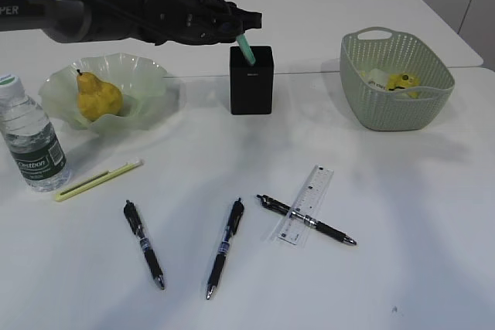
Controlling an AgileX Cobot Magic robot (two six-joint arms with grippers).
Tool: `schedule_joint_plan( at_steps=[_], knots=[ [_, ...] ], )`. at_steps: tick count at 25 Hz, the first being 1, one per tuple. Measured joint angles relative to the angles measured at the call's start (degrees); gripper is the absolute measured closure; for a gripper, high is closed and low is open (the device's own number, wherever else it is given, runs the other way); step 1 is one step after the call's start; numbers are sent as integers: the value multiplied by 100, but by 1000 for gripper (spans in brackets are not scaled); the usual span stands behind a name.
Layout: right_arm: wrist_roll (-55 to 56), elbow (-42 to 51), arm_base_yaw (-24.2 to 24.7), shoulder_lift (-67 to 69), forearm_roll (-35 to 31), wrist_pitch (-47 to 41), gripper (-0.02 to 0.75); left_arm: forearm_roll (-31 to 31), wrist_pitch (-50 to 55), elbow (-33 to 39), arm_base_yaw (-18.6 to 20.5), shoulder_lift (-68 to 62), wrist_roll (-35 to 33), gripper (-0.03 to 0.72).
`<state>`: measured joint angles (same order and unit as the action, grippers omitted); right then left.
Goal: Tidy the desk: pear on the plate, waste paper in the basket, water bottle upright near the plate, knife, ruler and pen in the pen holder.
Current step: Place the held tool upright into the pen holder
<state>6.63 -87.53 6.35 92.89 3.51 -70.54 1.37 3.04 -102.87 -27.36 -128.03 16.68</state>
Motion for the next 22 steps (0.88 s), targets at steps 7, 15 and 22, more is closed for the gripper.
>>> schedule_joint_plan(
  at_steps=[7, 15, 22],
  knots=[
    [0, 0, 0, 0, 0, 0, 265, 0, 0, 0, 0, -33, 0, 577],
    [0, 0, 0, 0, 0, 0, 265, 0, 0, 0, 0, -46, 0, 486],
    [0, 0, 0, 0, 0, 8, 265, 10, 0, 0, 0, -46, 0, 451]
  ],
)
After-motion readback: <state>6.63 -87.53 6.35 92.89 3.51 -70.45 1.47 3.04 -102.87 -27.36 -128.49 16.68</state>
